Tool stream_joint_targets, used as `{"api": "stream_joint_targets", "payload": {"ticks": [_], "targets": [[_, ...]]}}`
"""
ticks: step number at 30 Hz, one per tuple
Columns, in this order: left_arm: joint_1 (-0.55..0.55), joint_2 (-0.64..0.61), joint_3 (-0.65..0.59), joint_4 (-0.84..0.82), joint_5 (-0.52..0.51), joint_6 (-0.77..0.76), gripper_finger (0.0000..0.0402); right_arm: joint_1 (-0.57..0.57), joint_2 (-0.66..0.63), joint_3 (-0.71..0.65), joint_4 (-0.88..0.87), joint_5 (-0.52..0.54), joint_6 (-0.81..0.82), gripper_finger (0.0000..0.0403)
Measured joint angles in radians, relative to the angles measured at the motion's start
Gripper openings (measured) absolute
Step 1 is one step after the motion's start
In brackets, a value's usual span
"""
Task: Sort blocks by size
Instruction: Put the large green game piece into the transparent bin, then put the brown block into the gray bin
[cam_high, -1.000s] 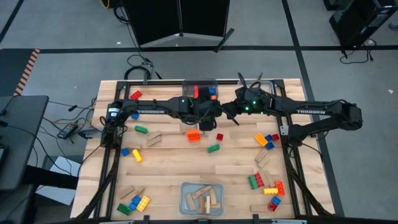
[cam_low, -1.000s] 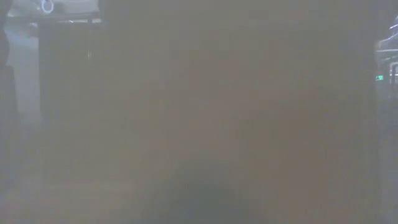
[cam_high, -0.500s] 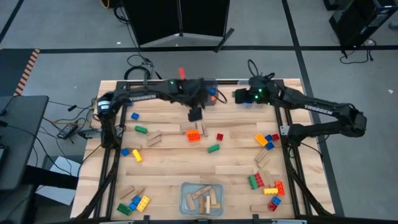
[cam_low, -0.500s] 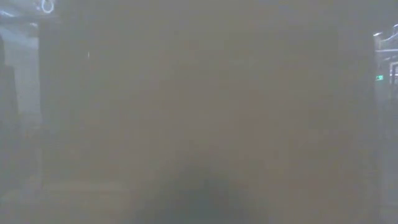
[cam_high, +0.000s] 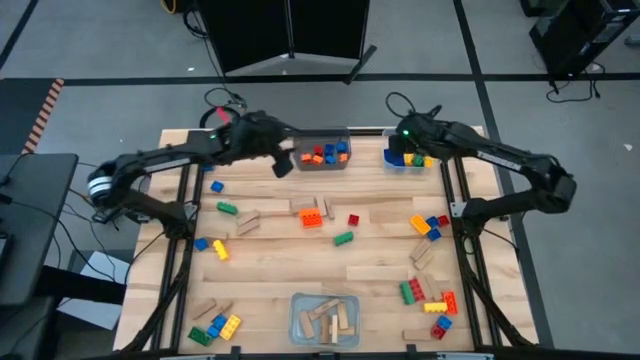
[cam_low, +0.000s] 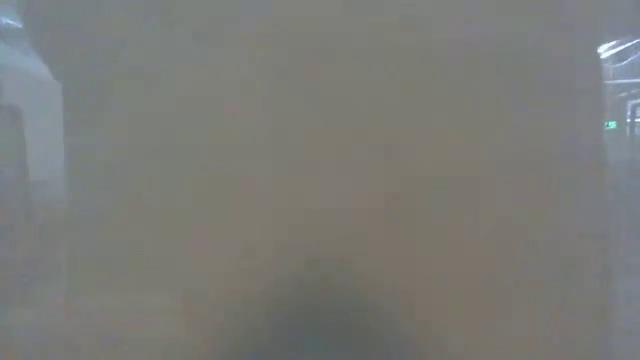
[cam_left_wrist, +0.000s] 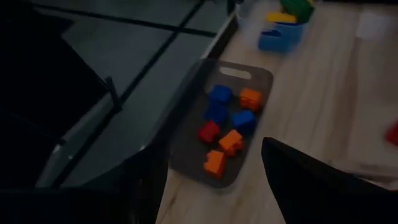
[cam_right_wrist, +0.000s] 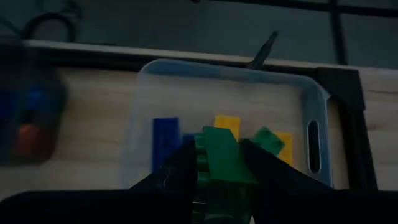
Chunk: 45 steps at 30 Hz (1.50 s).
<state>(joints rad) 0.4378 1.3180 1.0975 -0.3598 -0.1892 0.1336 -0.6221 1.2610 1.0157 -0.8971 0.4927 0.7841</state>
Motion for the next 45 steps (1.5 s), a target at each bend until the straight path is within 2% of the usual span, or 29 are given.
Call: {"api": "stream_joint_targets", "payload": {"ticks": [6, 13, 17, 21, 26, 33, 38, 45], "targets": [[0.054, -0.138, -0.11, 0.045, -0.016, -0.008, 0.0264, -0.044, 0.15, 0.0, 0.123, 0.047, -0.002, 0.0121], [0.101, -0.216, -0.169, 0.019, -0.023, -0.007, 0.0264, -0.058, 0.281, 0.0, 0.193, 0.028, -0.001, 0.0198], [0.114, -0.216, -0.173, -0.027, -0.022, -0.006, 0.0264, -0.052, 0.297, -0.001, 0.182, -0.019, -0.001, 0.022], [0.12, -0.216, -0.173, -0.051, -0.025, -0.004, 0.0264, -0.04, 0.259, -0.002, 0.171, -0.067, -0.001, 0.0226], [0.119, -0.215, -0.173, -0.049, -0.025, 0.028, 0.0264, -0.009, 0.156, -0.002, 0.117, -0.073, 0.005, 0.0225], [0.119, -0.215, -0.173, -0.043, -0.025, 0.039, 0.0264, 0.06, -0.002, -0.002, -0.078, -0.207, 0.168, 0.0225], [0.119, -0.215, -0.173, -0.02, -0.025, 0.041, 0.0264, 0.181, -0.087, -0.002, -0.234, -0.276, 0.399, 0.0226], [0.117, -0.215, -0.173, 0.009, -0.024, 0.039, 0.0264, 0.444, -0.104, -0.002, -0.37, -0.28, 0.696, 0.0227]]}}
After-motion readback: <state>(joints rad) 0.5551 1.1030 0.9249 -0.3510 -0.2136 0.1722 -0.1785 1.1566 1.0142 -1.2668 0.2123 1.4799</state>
